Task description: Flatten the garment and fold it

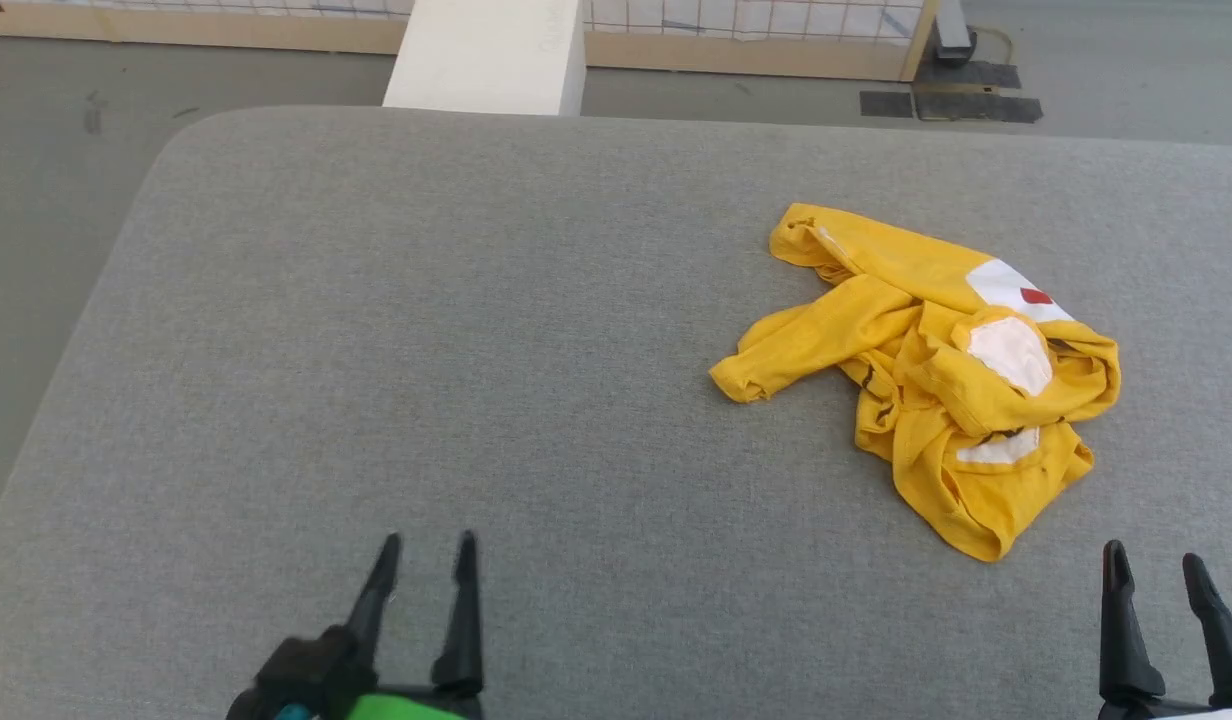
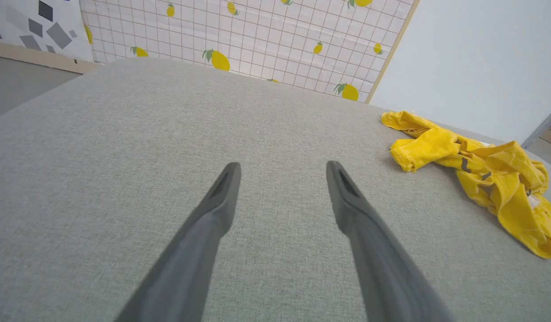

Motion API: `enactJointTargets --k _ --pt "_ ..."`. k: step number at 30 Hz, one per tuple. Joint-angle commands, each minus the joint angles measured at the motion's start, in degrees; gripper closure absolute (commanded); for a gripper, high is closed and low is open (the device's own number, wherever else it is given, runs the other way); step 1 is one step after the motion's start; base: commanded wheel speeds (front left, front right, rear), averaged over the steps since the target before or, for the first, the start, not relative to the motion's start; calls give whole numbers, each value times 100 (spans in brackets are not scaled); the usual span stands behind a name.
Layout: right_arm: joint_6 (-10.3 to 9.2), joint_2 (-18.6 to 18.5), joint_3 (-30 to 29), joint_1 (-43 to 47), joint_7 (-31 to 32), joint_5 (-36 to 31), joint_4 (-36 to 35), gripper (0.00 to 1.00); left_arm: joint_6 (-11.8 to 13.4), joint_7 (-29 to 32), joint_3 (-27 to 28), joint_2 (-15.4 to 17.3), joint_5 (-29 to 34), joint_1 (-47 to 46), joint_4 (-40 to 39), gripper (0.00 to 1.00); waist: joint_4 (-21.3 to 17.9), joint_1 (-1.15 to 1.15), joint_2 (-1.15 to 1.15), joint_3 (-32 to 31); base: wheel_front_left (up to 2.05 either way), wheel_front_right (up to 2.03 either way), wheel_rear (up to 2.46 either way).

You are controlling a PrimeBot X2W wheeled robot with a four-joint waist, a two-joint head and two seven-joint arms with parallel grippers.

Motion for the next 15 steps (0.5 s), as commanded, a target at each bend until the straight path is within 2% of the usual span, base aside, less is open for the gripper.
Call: enactJointTargets --k 1,7,15 --pt "-8 2 10 -108 -62 -3 3 0 -82 23 -80 36 73 -178 40 0 -40 0 0 55 0 0 0" --pt "-8 2 13 -378 -84 -72 -58 0 -361 876 -549 251 340 -1646 96 0 -103 0 0 354 0 0 0" --pt "-8 2 133 -656 -81 -38 -12 0 -569 2596 -1601 179 349 -3983 906 0 -286 0 0 987 0 0 0"
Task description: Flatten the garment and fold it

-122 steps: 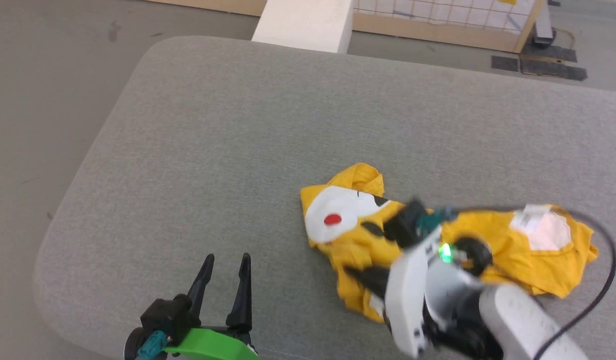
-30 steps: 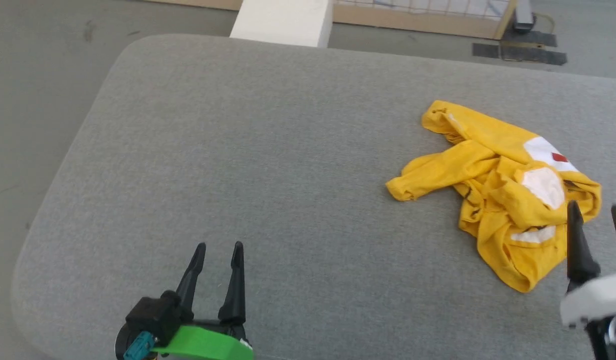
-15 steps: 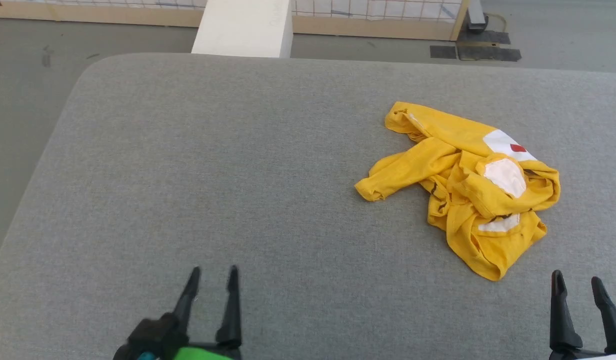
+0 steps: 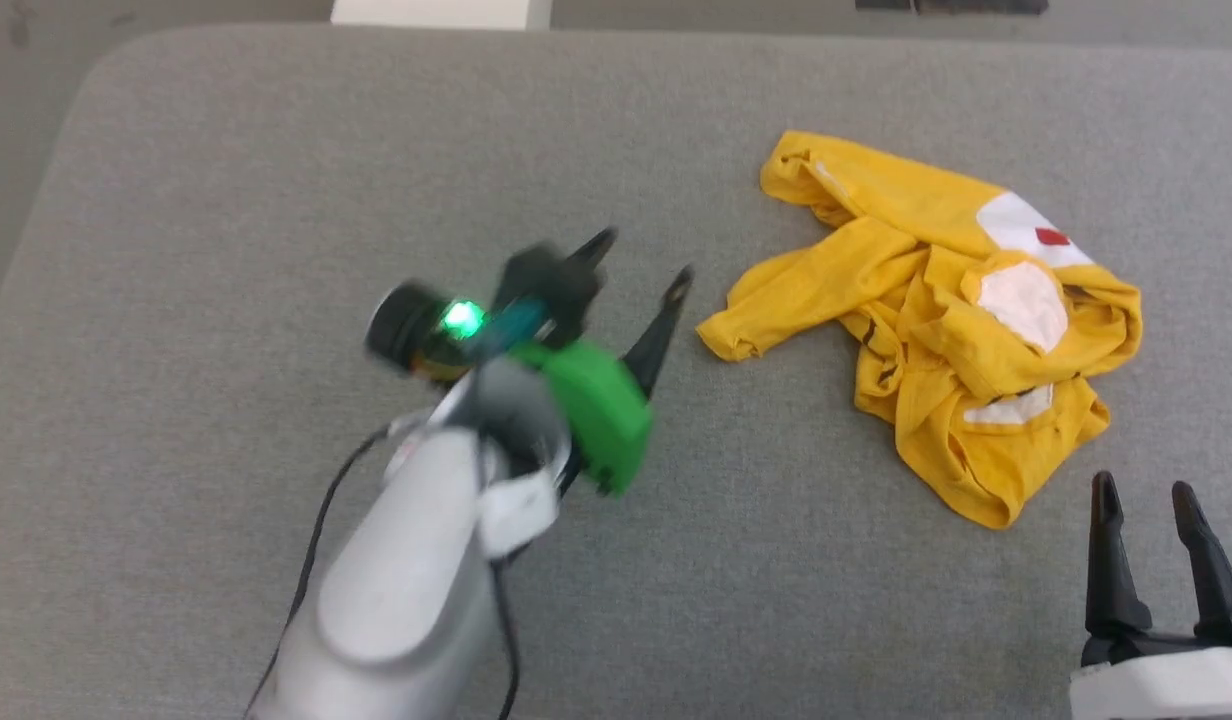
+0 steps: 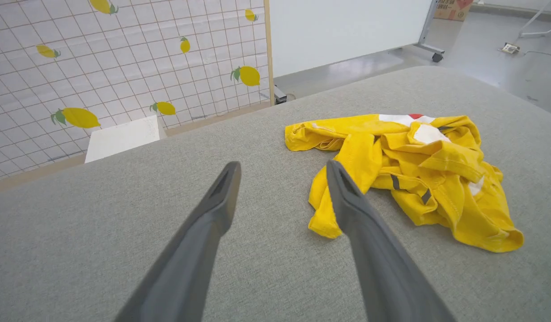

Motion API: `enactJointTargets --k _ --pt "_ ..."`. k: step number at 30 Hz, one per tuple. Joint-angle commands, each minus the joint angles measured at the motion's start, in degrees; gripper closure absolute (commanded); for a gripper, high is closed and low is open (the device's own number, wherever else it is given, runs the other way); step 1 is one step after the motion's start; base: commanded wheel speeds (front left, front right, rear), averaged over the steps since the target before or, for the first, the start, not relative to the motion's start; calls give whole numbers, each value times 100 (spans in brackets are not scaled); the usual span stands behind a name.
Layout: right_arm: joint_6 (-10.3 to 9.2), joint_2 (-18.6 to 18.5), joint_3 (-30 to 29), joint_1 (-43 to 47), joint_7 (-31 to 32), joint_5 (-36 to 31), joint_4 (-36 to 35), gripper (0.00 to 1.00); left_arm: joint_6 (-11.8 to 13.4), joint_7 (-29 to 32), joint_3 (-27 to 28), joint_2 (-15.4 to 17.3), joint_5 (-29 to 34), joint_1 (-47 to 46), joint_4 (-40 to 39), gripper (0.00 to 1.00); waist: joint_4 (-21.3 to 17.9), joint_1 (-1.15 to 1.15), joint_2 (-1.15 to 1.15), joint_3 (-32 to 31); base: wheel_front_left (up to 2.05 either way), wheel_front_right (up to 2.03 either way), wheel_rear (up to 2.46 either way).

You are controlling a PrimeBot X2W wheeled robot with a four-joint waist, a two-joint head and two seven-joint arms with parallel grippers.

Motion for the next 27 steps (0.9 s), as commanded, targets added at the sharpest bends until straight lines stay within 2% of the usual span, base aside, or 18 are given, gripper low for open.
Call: enactJointTargets --k 1,6,9,19,20,22,27 --pt "-8 3 35 -131 -30 12 12 0 -26 155 -147 -38 -49 -300 147 0 -165 0 0 349 0 0 0" --pt "-8 4 112 -342 -62 32 60 0 -42 716 -758 -79 -190 -1056 890 0 -401 0 0 736 0 0 0" --pt "-8 4 124 -442 -85 47 88 0 -44 856 -1028 -43 -289 -1306 1301 0 -546 0 0 891 0 0 0" --pt "-8 4 202 -628 -192 187 292 0 -45 756 -1368 162 -390 -1681 2513 2 -969 0 0 1134 0 0 0" --pt "-8 4 198 -632 -205 197 309 0 -45 693 -1399 156 -430 -1689 2592 51 -987 0 0 1130 0 0 0" --pt "-8 4 186 -627 -224 207 344 0 -45 504 -1467 149 -519 -1707 2667 100 -996 0 0 1097 0 0 0" --pt "-8 4 102 -559 -249 205 439 0 -46 79 -1459 118 -804 -1780 2648 100 -868 0 0 873 0 0 0"
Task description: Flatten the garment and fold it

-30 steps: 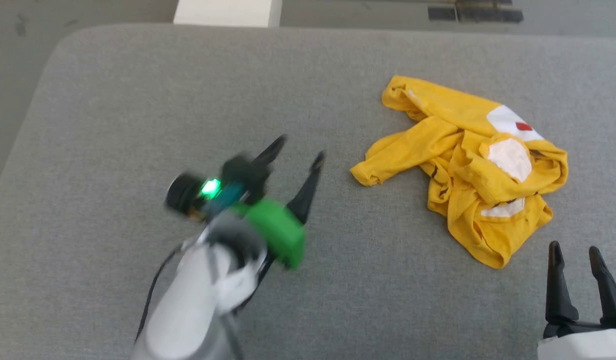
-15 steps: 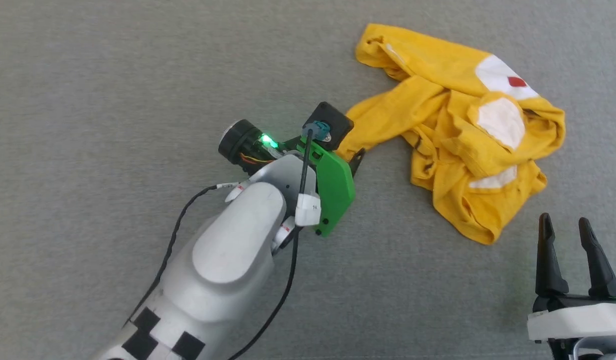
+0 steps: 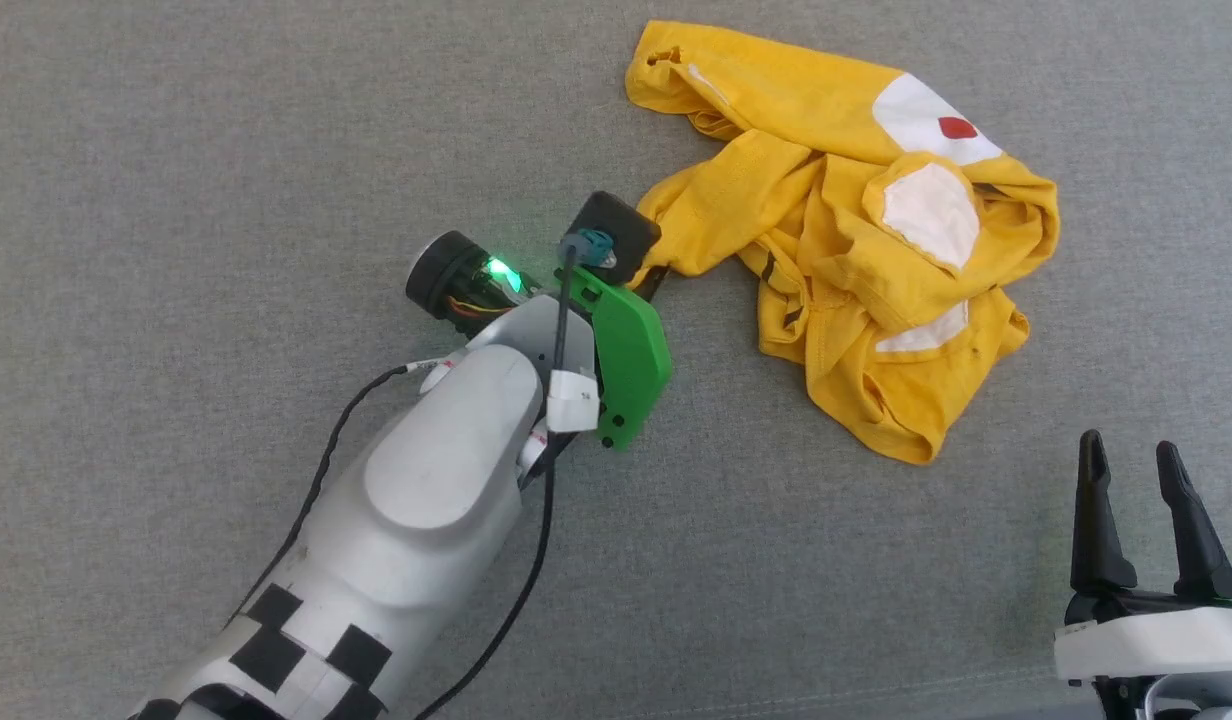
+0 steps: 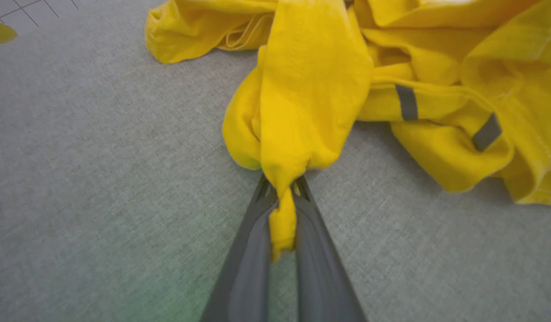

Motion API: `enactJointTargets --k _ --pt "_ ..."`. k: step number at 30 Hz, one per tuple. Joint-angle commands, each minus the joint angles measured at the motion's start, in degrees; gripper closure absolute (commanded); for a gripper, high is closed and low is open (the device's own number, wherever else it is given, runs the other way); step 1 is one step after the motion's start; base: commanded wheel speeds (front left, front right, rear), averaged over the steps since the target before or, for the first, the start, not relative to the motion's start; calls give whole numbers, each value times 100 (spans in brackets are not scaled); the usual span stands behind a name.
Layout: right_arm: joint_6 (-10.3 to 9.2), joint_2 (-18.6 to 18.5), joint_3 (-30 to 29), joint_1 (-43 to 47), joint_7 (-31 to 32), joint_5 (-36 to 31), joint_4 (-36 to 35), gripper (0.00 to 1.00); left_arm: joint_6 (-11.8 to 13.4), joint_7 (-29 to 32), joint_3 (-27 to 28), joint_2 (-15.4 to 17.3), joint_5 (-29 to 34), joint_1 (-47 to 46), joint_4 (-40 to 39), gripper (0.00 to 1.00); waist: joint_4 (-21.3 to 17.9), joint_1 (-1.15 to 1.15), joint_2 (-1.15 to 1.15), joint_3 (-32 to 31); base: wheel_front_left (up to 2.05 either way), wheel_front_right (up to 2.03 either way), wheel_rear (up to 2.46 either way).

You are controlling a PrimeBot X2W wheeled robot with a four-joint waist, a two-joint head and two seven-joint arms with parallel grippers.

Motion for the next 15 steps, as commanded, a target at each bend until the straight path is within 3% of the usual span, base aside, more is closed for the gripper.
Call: enactJointTargets --k 1,4,8,12,15 --pt "-8 4 -16 -16 -34 28 11 0 -22 -86 24 14 -148 -27 -57 100 162 0 0 -205 0 0 0" --pt "-8 4 -30 39 -21 16 18 0 -23 -147 129 150 -427 -81 -420 100 292 0 0 -374 0 0 0" --pt "-8 4 -37 114 26 16 21 0 -23 96 496 579 -1052 13 -1159 100 435 0 0 -561 0 0 0" --pt "-8 4 -11 159 66 36 -16 0 64 599 1173 1259 -1720 180 -1935 100 448 0 0 -610 0 0 0" --pt "-8 4 9 175 85 54 -10 0 370 819 1666 1846 -1855 316 -2254 100 358 0 0 -548 0 0 0"
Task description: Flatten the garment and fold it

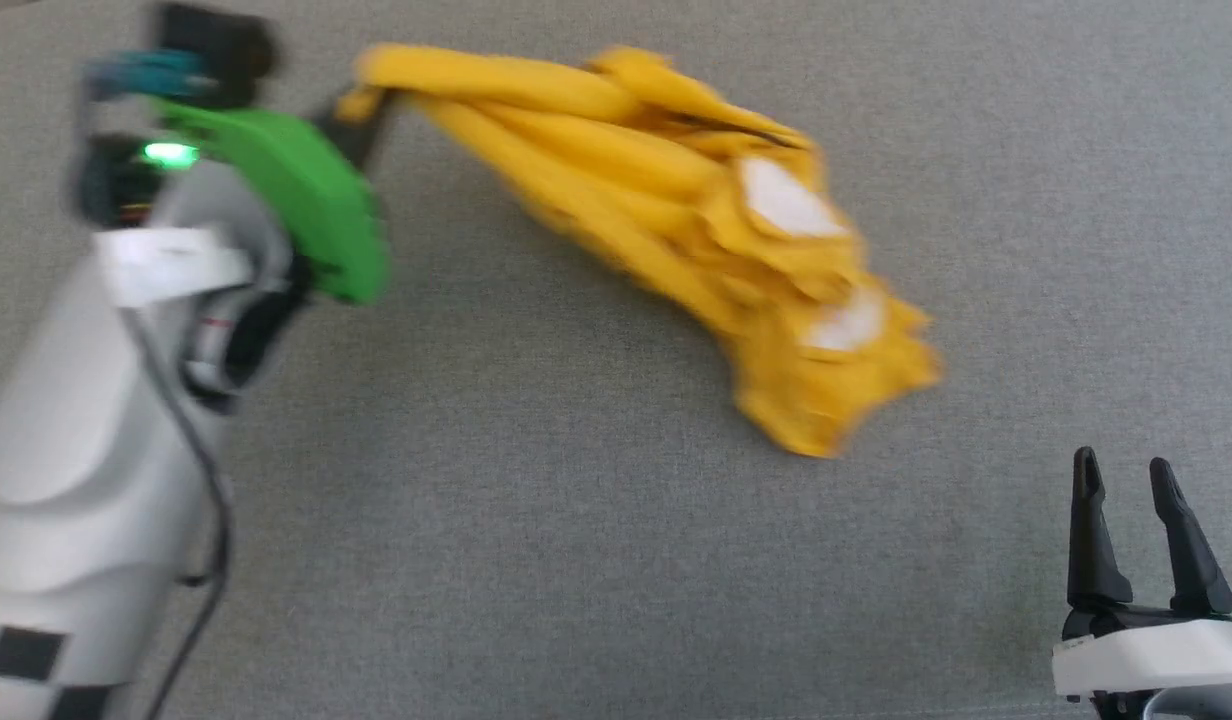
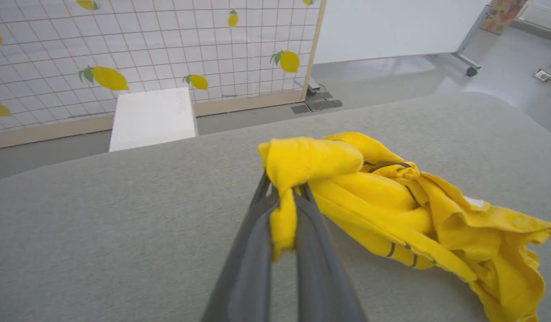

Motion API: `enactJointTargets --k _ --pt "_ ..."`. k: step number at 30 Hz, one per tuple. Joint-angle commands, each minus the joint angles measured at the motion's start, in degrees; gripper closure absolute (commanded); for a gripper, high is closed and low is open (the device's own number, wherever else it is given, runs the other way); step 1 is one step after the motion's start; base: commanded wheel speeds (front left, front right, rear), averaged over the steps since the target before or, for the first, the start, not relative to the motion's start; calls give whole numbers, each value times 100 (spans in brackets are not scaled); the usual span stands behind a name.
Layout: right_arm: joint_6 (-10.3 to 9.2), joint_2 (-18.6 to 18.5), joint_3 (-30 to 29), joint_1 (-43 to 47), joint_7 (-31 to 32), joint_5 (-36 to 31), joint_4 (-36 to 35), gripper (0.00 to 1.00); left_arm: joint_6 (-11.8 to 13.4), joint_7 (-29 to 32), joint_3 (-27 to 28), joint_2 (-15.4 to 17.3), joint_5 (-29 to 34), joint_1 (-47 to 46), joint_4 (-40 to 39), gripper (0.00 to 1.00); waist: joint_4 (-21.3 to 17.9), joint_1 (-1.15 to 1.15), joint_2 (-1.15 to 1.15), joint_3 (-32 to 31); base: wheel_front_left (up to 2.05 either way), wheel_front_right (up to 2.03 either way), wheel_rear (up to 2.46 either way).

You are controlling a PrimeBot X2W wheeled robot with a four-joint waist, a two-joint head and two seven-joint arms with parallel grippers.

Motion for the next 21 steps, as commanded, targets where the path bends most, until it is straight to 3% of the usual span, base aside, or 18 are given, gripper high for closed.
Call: enactJointTargets --k 1,6,9,17,21 --pt "-8 3 0 38 11 50 1 0 136 54 115 217 17 164 -32 100 -64 0 0 58 0 0 0" --pt "-8 3 51 -25 8 63 32 0 559 -1 435 677 163 507 163 100 -221 0 0 255 0 0 0" --pt "-8 3 54 -63 -2 58 49 0 716 -283 547 559 131 642 278 0 -240 0 0 323 0 0 0" --pt "-8 3 -8 -66 65 -67 58 0 728 -1199 563 190 220 728 69 0 14 0 0 83 0 0 0" --pt "-8 3 -17 7 146 -101 -2 0 997 -2099 629 56 530 1196 -612 0 191 0 0 -160 0 0 0"
